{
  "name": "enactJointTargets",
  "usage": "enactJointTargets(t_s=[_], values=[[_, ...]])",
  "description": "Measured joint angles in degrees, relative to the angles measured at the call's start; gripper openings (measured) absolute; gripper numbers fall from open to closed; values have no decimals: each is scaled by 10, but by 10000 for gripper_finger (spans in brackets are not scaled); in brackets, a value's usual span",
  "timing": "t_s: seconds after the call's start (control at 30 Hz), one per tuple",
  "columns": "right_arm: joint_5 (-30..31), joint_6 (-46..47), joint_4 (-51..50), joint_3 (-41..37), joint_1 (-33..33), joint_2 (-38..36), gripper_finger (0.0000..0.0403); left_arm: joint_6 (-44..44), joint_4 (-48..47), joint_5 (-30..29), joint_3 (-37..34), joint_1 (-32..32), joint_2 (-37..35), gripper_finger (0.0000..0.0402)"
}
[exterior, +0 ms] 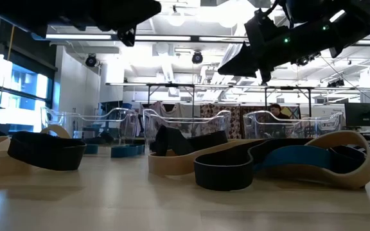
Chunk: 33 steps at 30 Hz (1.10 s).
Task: Sort rubber bands into baskets
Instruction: Put the black rubber band into the left transparent bin
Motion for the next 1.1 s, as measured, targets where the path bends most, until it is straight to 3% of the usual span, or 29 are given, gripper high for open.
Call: enactJointTargets(t_s=[0.33, 0.6, 0.7, 0.9, 1.1], values=[[44, 2, -13, 16, 38, 0, 0, -9, -4, 1, -10, -6, 0, 0], [52, 5, -133, 91, 67, 0, 0, -7, 0, 2, -10, -15, 0, 0], [21, 2, -197, 121, 74, 0, 4, -9, -1, 2, -10, -15, 0, 0], [1, 17, -296, 167, 85, 0, 41, -10, 12, -1, -10, -24, 0, 0], [1, 18, -318, 184, 103, 0, 95, -5, 11, -17, -10, -24, 0, 0]])
